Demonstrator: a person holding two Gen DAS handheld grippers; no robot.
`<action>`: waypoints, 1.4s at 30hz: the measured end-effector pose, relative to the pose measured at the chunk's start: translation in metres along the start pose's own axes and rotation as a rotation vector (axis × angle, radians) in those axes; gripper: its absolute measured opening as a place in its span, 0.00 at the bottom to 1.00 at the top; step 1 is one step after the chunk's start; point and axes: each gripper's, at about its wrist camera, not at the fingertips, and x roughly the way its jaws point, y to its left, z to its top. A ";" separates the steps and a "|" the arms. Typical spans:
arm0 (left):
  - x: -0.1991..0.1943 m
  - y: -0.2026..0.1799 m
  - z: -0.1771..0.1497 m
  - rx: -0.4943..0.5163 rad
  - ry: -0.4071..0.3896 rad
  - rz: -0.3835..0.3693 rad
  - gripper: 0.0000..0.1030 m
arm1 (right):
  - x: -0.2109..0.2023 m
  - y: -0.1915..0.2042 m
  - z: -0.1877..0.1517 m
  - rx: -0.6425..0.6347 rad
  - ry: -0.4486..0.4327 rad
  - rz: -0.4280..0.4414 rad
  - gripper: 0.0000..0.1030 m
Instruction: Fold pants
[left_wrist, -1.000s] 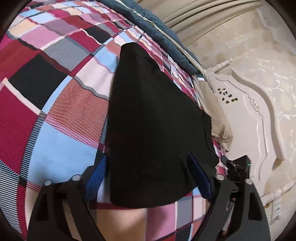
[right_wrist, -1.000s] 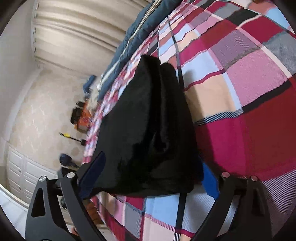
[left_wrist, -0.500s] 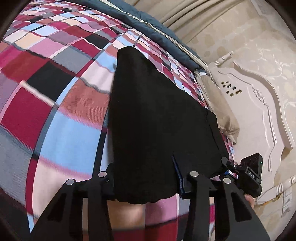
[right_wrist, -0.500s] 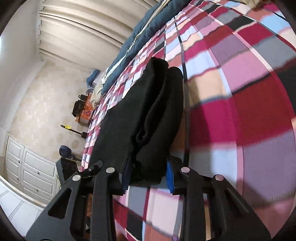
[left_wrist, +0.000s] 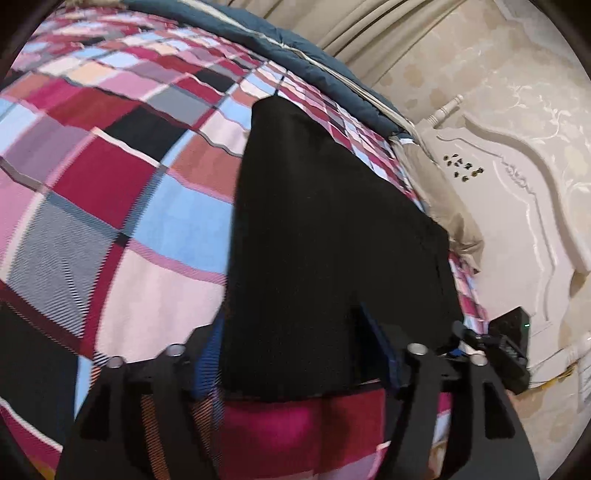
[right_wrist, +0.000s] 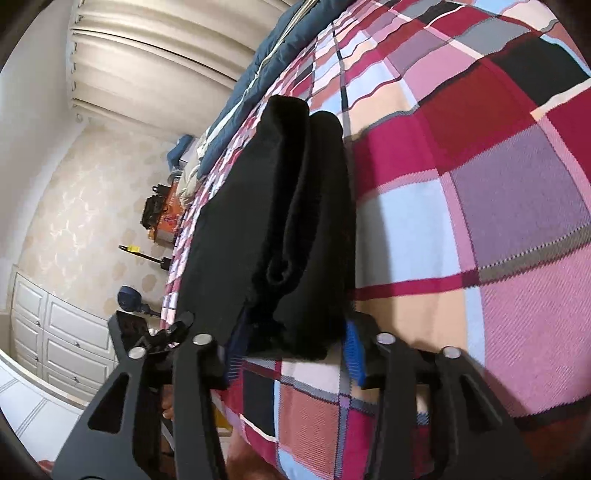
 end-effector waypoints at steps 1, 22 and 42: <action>-0.002 -0.002 -0.001 0.006 -0.004 0.003 0.73 | 0.000 -0.001 -0.001 0.001 0.000 0.004 0.49; -0.033 -0.039 -0.045 0.154 -0.105 0.285 0.84 | -0.021 0.022 -0.042 -0.105 -0.080 -0.103 0.91; -0.037 -0.069 -0.070 0.226 -0.147 0.397 0.84 | 0.014 0.061 -0.070 -0.331 -0.108 -0.504 0.95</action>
